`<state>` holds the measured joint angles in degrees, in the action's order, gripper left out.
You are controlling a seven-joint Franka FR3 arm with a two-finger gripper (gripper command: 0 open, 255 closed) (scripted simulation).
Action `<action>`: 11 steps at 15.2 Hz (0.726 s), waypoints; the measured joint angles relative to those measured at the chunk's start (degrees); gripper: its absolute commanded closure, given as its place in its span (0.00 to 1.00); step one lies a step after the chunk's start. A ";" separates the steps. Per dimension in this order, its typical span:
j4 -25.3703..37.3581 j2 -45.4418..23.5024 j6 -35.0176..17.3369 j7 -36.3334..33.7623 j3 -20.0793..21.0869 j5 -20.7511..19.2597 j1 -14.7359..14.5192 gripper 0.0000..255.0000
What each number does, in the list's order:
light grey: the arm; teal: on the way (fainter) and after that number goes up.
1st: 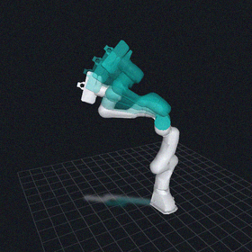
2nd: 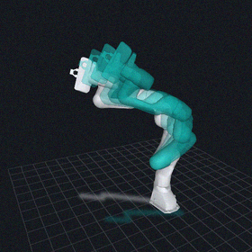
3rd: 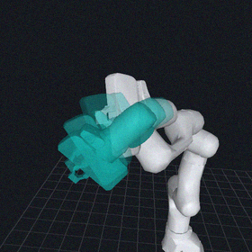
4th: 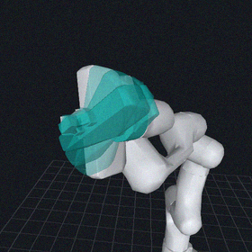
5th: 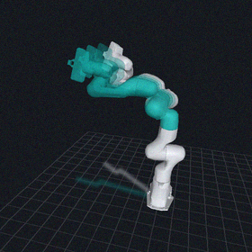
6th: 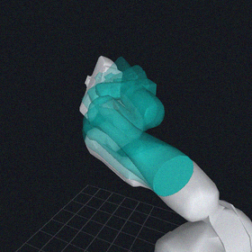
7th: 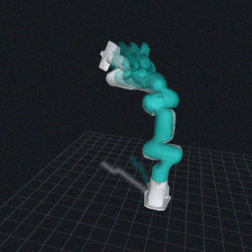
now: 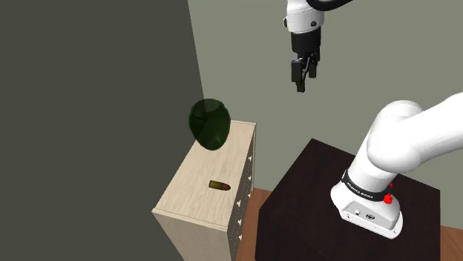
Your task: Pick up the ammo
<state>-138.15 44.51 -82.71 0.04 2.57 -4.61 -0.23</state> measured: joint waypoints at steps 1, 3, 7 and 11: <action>0.00 0.00 0.00 0.00 0.00 0.00 0.00 0.00; -2.02 -0.18 -2.49 -0.24 0.42 0.72 -0.58 0.00; -6.14 -2.49 -10.11 -0.78 1.78 2.89 -2.40 0.00; -9.52 -6.76 -19.15 -1.12 3.32 4.98 -4.28 0.00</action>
<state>-147.67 37.76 -101.87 -1.07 5.89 0.38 -4.51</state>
